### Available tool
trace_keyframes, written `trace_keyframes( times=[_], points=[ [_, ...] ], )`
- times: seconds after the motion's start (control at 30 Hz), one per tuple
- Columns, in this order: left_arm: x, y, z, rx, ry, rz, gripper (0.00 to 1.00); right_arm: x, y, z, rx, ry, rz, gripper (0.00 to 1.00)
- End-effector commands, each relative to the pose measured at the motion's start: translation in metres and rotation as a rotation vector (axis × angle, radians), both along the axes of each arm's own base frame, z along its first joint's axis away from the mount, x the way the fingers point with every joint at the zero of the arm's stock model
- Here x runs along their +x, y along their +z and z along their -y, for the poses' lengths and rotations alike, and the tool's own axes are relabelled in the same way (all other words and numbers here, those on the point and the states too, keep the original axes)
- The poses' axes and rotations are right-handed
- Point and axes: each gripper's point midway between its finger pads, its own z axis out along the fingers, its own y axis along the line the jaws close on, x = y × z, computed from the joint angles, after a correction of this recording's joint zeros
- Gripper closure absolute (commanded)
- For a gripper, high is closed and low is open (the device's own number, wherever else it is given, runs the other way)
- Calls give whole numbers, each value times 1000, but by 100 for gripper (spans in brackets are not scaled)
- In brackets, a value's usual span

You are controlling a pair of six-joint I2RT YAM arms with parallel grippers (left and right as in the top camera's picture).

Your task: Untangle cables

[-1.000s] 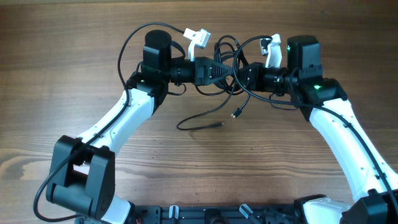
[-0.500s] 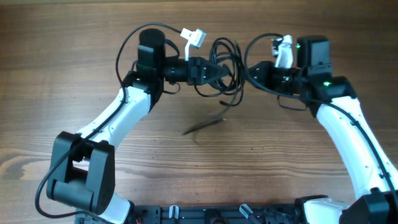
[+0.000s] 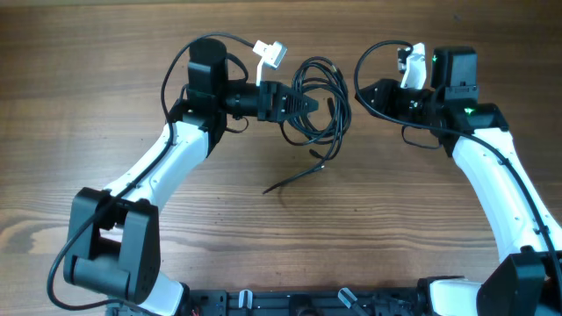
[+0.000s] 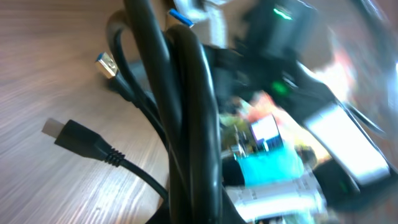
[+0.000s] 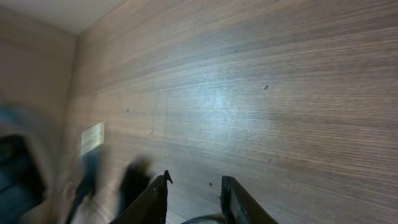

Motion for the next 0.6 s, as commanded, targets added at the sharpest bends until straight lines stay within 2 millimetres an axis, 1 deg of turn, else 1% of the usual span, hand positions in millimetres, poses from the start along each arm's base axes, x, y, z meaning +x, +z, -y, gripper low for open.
trace_keyframes(
  times=[0.0,0.07,0.1,0.13,0.17,0.2,0.23,0.27,0.33,0.4,0.43,0.47,0.53,0.57],
  points=[
    [47,-45,-17,224,368,-113,96,-5,1,0,-14,12,-3,69],
    [62,-81,-35,399,556,-170,96,-5,-7,8,-55,-30,-29,69],
    [66,-94,-43,478,625,-158,96,-6,-10,11,-71,-43,-37,69],
    [70,-102,-49,548,673,-112,96,-6,-12,14,-84,-54,-44,68],
    [76,-114,-61,717,755,21,96,-6,-17,21,-118,-95,-67,68],
    [77,-114,-64,765,768,61,96,-6,-19,24,-129,-112,-75,68],
    [79,-112,-67,816,777,101,96,-6,-20,25,-136,-116,-76,68],
    [82,-105,-75,894,799,145,96,-6,-20,27,-142,-120,-77,67],
    [88,-90,-85,977,821,198,96,-5,-21,28,-147,-126,-77,67],
    [93,-69,-95,1052,834,253,96,-4,-20,29,-145,-131,-76,67],
    [96,-54,-101,1093,844,287,96,-4,-20,30,-144,-133,-75,67],
    [97,-44,-105,1117,847,309,96,-4,-20,30,-144,-134,-74,67],
    [97,-29,-103,1132,832,340,96,-4,-20,31,-144,-135,-74,67],
    [96,-27,-101,1131,826,345,96,-4,-20,31,-145,-135,-75,67]
  ],
)
